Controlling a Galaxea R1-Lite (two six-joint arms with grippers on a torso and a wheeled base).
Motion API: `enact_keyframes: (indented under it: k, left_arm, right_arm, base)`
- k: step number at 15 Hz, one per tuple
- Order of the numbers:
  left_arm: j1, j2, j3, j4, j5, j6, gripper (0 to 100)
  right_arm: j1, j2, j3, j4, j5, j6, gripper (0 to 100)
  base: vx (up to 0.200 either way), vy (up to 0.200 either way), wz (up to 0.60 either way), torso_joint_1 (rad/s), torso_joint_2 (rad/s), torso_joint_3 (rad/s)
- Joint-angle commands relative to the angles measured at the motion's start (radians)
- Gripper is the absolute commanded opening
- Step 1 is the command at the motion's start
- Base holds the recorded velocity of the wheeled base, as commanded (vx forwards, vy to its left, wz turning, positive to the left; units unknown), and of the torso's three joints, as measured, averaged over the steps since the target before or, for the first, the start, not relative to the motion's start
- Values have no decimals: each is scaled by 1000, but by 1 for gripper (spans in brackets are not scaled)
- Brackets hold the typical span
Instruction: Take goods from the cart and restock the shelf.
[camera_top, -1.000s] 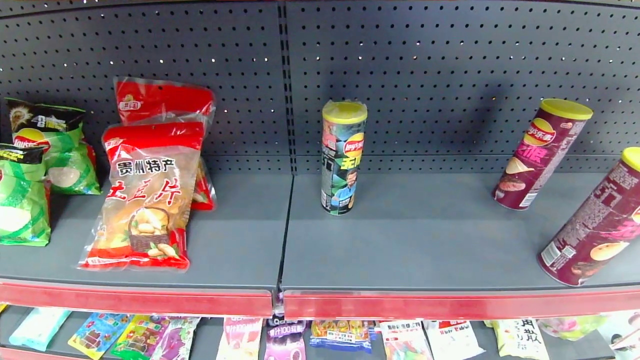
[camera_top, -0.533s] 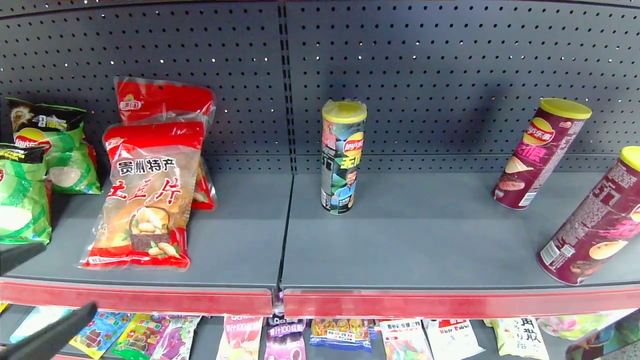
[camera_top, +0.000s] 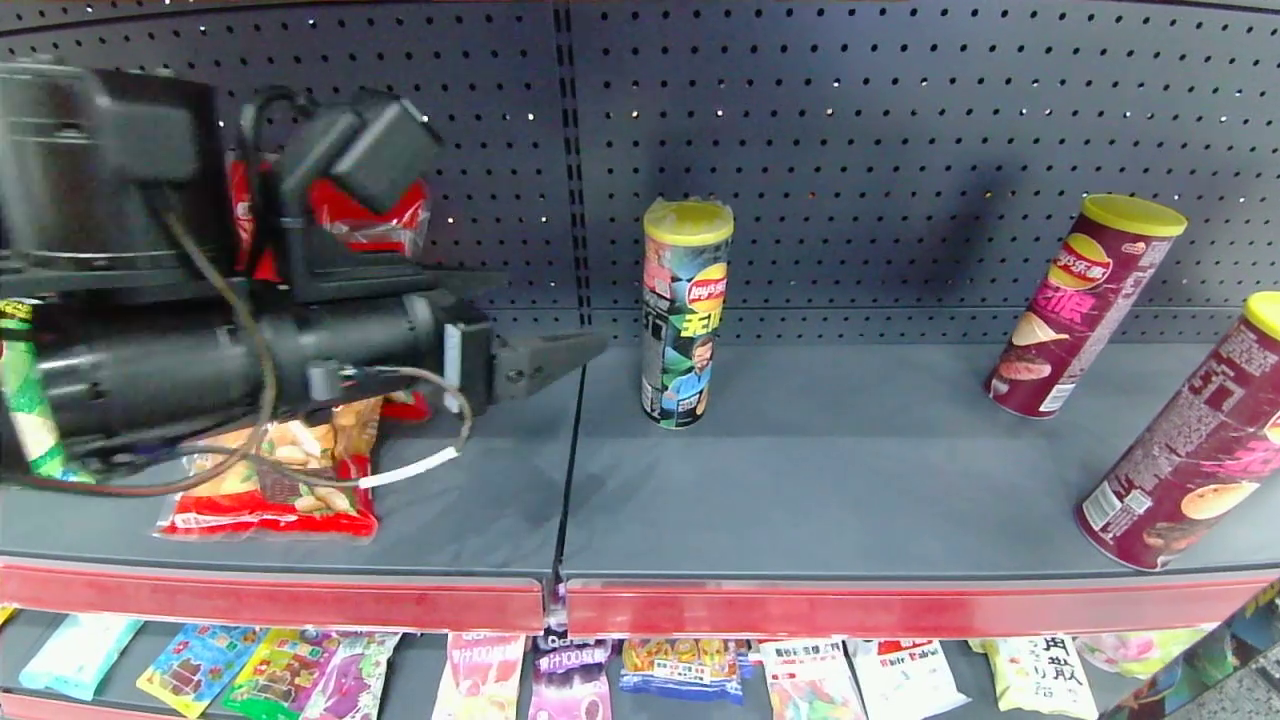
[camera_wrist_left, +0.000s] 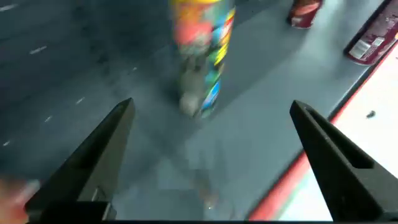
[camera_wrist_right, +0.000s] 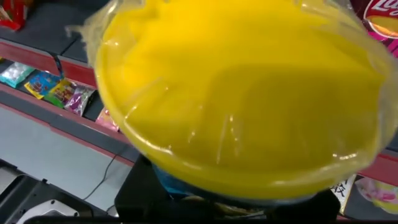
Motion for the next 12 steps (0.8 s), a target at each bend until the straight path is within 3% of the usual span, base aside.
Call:
enact_keyframes:
  k: [1,8,12]
  left_arm:
    - [-46,226,-120,-26,9,15,100]
    - [-35,368,-301,-26,20,57,100]
    - [-37,427,-392,-26,44,55,100]
  right_arm:
    - [0,14,0,-1,1,0,0]
    - [-3,12,-2,0,-1,15,0]
    - [-3,11,0,0,-3,15,0]
  base:
    - [0,0,0,0,0,0]
    - [0,0,0,0,0,0]
    - [0,0,0,0,0,0]
